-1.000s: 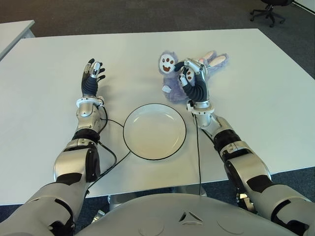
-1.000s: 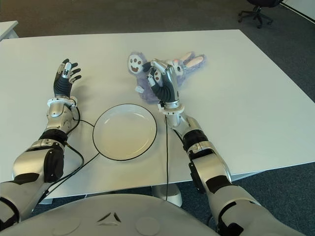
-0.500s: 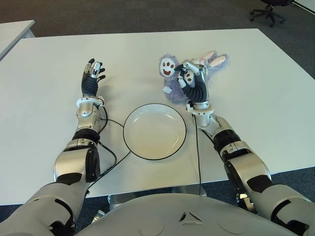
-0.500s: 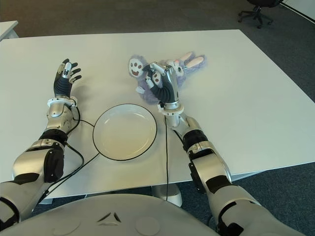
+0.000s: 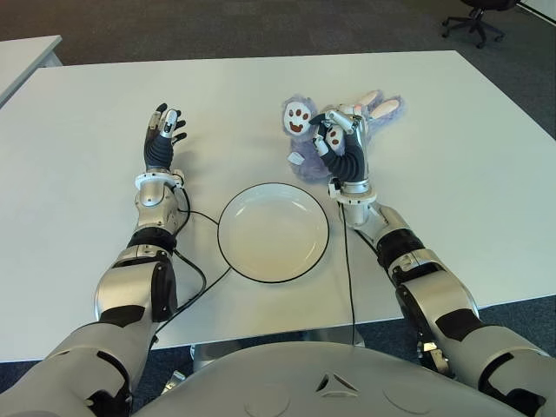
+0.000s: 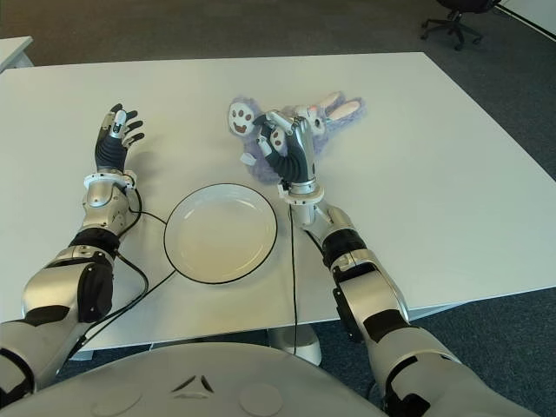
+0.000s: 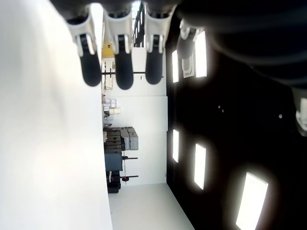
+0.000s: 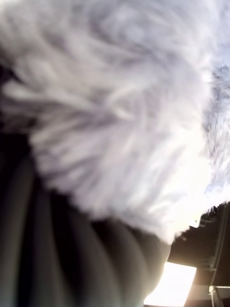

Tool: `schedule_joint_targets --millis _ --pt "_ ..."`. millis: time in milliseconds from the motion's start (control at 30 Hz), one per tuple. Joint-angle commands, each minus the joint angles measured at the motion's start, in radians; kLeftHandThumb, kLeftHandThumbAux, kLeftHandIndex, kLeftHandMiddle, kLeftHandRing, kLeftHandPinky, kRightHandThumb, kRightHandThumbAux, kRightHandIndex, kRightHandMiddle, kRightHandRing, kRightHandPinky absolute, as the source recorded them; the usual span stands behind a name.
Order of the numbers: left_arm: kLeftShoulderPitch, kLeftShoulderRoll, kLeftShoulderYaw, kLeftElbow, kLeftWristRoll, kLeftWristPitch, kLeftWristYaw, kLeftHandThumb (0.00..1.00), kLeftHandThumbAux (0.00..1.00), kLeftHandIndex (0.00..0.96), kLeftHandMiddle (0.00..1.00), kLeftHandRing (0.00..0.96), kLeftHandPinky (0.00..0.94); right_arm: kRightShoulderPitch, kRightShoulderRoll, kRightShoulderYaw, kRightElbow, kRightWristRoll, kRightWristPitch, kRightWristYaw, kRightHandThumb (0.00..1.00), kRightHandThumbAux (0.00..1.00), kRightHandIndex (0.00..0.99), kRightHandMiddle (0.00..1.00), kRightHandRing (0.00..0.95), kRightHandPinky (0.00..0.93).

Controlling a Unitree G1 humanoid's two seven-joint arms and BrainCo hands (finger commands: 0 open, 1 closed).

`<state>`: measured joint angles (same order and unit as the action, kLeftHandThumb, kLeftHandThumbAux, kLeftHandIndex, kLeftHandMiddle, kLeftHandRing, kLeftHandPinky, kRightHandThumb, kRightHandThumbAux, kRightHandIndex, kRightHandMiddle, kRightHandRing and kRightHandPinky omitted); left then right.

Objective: Put the doll into the plate.

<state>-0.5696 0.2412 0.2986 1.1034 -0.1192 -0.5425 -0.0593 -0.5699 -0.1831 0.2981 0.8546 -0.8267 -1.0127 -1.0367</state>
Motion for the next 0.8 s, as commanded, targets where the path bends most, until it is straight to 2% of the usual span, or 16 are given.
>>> schedule_joint_targets --millis 33,467,633,800 --pt "0.082 -0.059 0.006 0.05 -0.022 0.042 0.001 0.0 0.34 0.07 0.181 0.198 0.226 0.388 0.091 0.076 0.255 0.002 0.099 -0.063 0.705 0.719 0.437 0.879 0.886 0.859" --pt "0.079 -0.057 0.005 0.055 -0.018 0.043 0.006 0.0 0.331 0.069 0.179 0.189 0.189 0.375 0.088 0.076 0.244 0.012 0.102 -0.074 0.702 0.72 0.437 0.874 0.877 0.851" --pt "0.077 -0.056 0.006 0.057 -0.019 0.044 0.006 0.0 0.325 0.076 0.185 0.197 0.225 0.36 0.083 0.065 0.227 0.023 0.106 -0.07 0.701 0.72 0.437 0.873 0.877 0.853" --pt "0.074 -0.056 0.007 0.059 -0.018 0.044 0.009 0.0 0.319 0.079 0.186 0.2 0.214 0.33 0.079 0.048 0.191 0.039 0.112 -0.064 0.702 0.72 0.437 0.877 0.878 0.857"
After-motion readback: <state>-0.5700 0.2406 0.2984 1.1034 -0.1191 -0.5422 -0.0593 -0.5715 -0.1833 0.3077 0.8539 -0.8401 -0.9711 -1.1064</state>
